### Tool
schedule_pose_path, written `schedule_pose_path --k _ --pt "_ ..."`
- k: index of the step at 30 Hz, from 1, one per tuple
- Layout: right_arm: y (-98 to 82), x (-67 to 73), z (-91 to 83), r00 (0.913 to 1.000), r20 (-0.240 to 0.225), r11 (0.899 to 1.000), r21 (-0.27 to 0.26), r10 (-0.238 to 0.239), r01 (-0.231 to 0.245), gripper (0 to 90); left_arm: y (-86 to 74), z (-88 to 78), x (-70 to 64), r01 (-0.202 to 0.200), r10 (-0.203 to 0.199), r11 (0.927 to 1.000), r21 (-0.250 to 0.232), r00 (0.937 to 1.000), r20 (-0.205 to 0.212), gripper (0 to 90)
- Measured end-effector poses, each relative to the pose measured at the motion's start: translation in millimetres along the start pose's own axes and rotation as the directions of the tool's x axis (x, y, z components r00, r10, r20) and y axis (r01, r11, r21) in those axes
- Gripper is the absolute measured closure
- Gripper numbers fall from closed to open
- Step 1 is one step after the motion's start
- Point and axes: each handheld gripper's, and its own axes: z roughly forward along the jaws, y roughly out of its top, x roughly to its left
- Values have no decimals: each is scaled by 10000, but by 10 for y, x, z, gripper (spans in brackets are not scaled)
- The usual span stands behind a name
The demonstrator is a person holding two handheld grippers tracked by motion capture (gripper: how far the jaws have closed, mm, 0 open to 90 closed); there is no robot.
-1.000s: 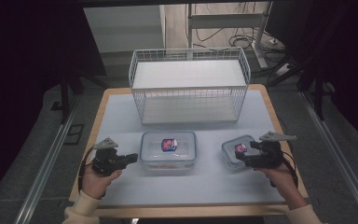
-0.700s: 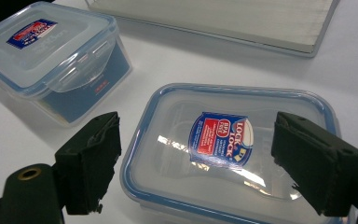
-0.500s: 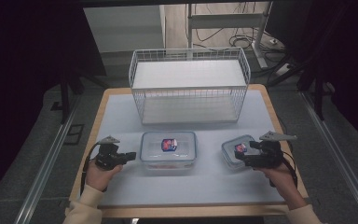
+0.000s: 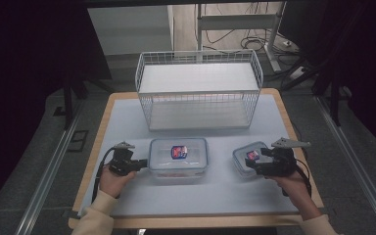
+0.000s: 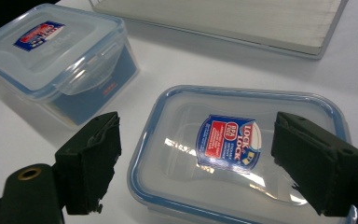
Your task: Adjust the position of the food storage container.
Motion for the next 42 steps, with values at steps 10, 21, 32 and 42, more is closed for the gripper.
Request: schedule_pose_path --k 10,21,32,42 --pt "9 16 2 9998 -149 9999 -37 136 -137 158 113 137 -20 325 -319 9993 -185 9991 288 900" --pt "20 32 1 9994 -273 9997 -120 220 -224 156 122 157 -36 331 -320 9992 -236 9985 438 900" --pt "110 136 -5 9960 -785 9990 -115 423 -433 157 -5 -270 -56 431 -386 9907 -1287 9986 369 876" --pt "127 179 28 9943 -1004 9993 -31 367 -372 155 22 -348 -92 937 -857 9839 -1523 9946 582 352"
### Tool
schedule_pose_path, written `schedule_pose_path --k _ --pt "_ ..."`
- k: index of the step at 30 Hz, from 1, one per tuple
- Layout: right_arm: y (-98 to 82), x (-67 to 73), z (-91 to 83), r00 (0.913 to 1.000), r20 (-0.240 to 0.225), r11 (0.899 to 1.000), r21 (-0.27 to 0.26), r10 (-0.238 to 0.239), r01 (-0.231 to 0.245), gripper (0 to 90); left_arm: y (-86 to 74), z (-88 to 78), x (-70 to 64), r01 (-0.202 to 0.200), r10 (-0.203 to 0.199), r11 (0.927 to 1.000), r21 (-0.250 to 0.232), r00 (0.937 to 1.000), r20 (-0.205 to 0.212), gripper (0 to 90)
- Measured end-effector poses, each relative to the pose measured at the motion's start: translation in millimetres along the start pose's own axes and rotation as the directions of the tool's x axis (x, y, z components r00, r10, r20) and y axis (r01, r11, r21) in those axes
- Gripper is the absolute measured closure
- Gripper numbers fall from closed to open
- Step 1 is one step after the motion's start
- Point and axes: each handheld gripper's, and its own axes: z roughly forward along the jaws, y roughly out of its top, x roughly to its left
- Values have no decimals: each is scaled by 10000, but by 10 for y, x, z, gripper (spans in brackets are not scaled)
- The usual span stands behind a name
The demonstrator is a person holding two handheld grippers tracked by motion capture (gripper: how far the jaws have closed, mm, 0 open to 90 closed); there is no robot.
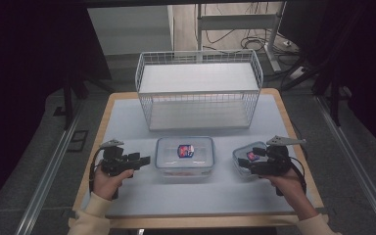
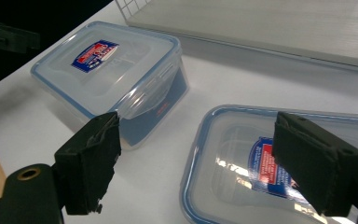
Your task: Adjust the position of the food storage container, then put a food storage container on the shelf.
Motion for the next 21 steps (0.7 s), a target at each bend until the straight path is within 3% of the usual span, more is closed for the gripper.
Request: schedule_pose_path --k 3,6,17,21 --pt "-4 10 13 9999 -7 9998 97 -148 148 155 12 -9 -30 63 -63 10000 5 10000 -60 241" --pt "-6 31 34 9997 -37 9996 169 -238 238 150 25 -15 -50 88 -88 10000 47 9999 -64 185" --pt "56 124 103 9987 -518 9998 205 -19 30 142 42 12 -71 103 -104 9999 137 9999 76 148" --pt "83 174 172 9968 -793 9995 319 72 -47 134 73 83 -64 175 -187 9994 305 9991 372 138"
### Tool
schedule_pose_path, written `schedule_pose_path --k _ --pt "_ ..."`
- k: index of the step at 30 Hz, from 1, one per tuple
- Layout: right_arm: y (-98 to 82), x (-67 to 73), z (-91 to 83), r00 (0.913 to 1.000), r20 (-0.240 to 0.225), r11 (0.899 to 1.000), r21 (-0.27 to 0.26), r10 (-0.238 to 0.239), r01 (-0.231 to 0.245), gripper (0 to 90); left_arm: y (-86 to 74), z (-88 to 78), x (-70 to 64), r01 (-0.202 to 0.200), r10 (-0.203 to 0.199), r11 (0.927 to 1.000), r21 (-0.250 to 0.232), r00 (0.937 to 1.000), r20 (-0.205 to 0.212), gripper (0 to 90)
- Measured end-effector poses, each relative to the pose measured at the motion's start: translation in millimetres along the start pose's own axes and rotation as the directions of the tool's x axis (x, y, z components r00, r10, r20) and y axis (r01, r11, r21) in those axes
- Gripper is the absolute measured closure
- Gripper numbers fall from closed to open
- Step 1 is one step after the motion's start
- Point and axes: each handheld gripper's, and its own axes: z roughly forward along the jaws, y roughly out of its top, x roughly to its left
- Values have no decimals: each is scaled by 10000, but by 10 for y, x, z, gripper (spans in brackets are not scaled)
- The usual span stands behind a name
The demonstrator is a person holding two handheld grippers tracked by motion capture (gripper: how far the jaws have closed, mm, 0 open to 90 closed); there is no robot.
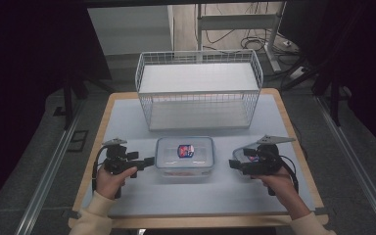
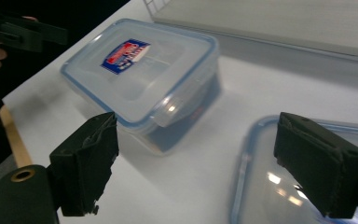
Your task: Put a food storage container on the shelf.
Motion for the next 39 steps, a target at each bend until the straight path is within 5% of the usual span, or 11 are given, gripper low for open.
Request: schedule_pose_path --k 16,22,39 --pt "254 219 578 9956 -369 9902 1136 863 -816 110 174 358 97 353 -400 9977 579 9958 817 131" --pt "294 213 842 9871 166 9670 1992 1589 -1590 125 164 366 136 434 -503 9969 664 9931 1064 132" --pt "247 159 997 9582 208 9311 2309 2855 -2824 152 107 465 184 729 -860 9928 949 9861 1423 154"
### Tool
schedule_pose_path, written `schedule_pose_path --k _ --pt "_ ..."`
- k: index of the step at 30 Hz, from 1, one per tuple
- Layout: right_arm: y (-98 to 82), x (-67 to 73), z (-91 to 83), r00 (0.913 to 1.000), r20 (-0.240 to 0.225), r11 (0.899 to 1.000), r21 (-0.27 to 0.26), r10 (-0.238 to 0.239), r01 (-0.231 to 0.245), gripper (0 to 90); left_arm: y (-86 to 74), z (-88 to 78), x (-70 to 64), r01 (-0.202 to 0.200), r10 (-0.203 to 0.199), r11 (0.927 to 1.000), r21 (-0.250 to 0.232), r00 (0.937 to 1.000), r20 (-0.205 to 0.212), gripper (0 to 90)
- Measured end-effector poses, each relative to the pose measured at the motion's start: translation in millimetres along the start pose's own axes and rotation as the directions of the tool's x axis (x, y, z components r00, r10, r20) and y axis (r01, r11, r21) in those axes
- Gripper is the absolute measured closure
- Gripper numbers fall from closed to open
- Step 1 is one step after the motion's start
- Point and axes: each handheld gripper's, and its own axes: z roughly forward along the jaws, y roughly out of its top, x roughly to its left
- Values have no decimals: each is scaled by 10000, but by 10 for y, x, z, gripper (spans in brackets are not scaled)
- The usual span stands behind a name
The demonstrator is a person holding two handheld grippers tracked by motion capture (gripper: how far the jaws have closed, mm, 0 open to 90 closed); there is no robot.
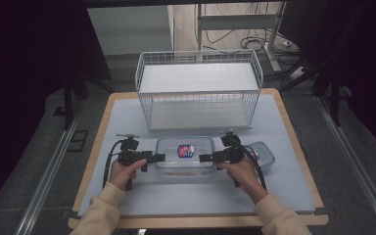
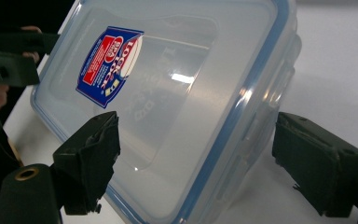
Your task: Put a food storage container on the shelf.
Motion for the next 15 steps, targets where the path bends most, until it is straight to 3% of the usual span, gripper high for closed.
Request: schedule_pose_path --k 2,8,15 --pt "8 -14 19 9996 -174 9997 85 237 -236 156 -5 21 6 27 -28 9999 138 9999 134 163" --pt "30 -10 34 9992 -177 9991 232 370 -365 155 -12 106 -7 97 -124 9986 521 9987 502 205" --pt "32 -18 42 9978 -320 9980 268 573 -564 172 -19 90 -14 320 -343 9984 456 9981 509 238"
